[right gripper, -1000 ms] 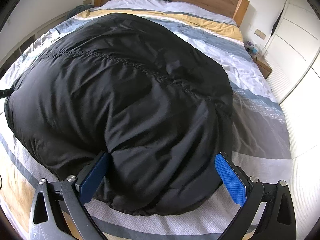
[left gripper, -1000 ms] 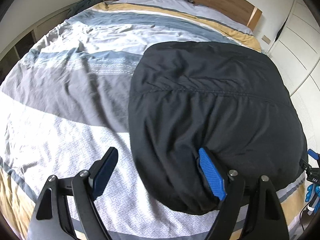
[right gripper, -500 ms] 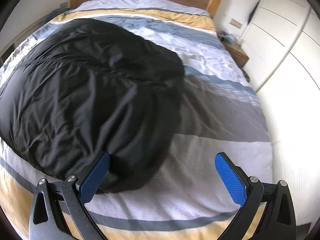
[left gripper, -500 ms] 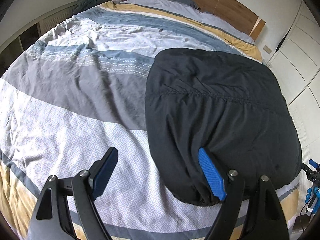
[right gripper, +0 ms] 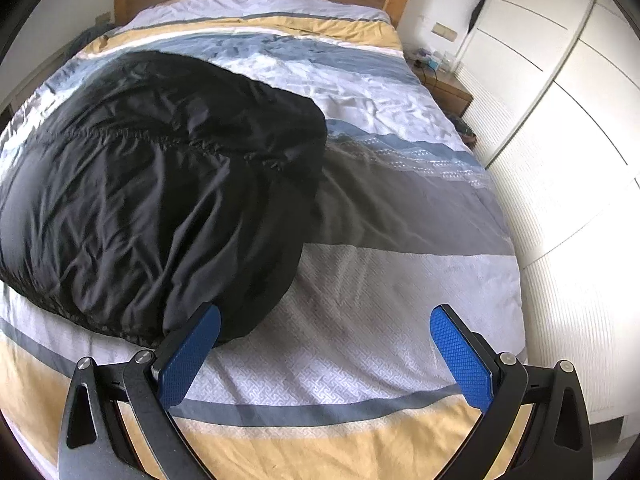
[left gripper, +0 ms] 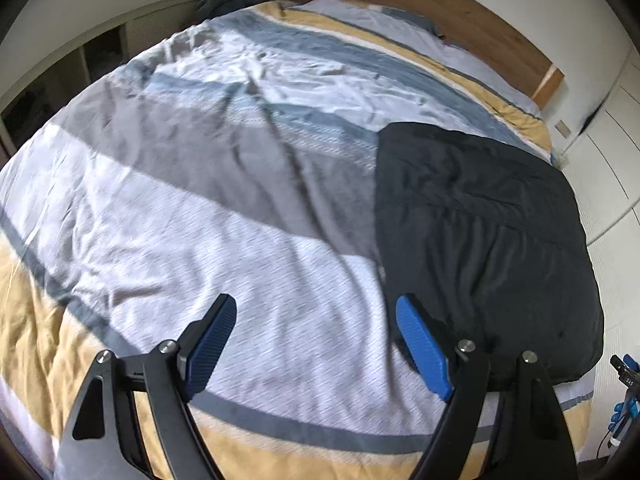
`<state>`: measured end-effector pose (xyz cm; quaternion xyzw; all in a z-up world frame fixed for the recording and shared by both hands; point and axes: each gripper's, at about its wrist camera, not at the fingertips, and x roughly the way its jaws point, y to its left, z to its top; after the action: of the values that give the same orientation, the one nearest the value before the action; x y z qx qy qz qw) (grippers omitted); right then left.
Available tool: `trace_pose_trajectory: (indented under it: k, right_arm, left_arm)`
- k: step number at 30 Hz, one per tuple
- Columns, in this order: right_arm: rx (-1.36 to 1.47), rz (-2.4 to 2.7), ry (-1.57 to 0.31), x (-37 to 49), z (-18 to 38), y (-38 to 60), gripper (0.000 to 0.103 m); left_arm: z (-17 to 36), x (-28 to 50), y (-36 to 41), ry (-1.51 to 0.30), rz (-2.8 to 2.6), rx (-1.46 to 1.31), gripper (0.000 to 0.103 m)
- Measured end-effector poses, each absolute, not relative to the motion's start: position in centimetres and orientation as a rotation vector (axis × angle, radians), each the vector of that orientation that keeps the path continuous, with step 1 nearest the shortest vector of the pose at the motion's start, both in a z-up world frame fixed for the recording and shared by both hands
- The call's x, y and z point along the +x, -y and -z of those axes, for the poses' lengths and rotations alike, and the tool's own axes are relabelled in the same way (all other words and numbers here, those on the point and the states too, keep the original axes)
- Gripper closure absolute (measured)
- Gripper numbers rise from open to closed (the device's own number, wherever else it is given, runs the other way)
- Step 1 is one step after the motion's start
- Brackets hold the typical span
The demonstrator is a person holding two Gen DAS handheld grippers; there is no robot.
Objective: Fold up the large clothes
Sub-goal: 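Slide both open grippers under the edge of the black coat bundle, then grasp the bundle edge with both grippers and lift it, flipping it over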
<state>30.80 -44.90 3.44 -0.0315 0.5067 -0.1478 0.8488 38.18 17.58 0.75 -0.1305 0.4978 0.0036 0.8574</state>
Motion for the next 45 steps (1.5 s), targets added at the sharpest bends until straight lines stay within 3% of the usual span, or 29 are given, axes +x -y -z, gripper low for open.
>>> trace_pose_trajectory:
  k: [9,13,24,37,45]
  right_arm:
    - [0.067,0.279,-1.063,30.7,-4.6,45.7,0.001]
    - [0.172,0.260,-1.053,31.4,-4.6,46.9,0.001]
    - [0.455,0.189,-1.004,34.1,-3.5,50.4,0.000]
    - [0.649,0.038,-1.081,38.3,1.1,51.3,0.000]
    - [0.731,-0.029,-1.137,40.6,5.2,51.9,0.000]
  left_arm:
    - [0.7,36.3,-20.3,-1.115,-0.113,-0.200,0.021]
    - [2.2,35.9,-22.0,-1.150,-0.059,-0.412,0.021]
    - [2.3,39.2,-22.7,-1.133,-0.046,-0.594,0.021]
    - [3.4,45.6,-17.6,-1.114,0.232,-0.730,0.021]
    - [6.8,49.8,-12.5,-1.193,0.455,-0.787,0.021]
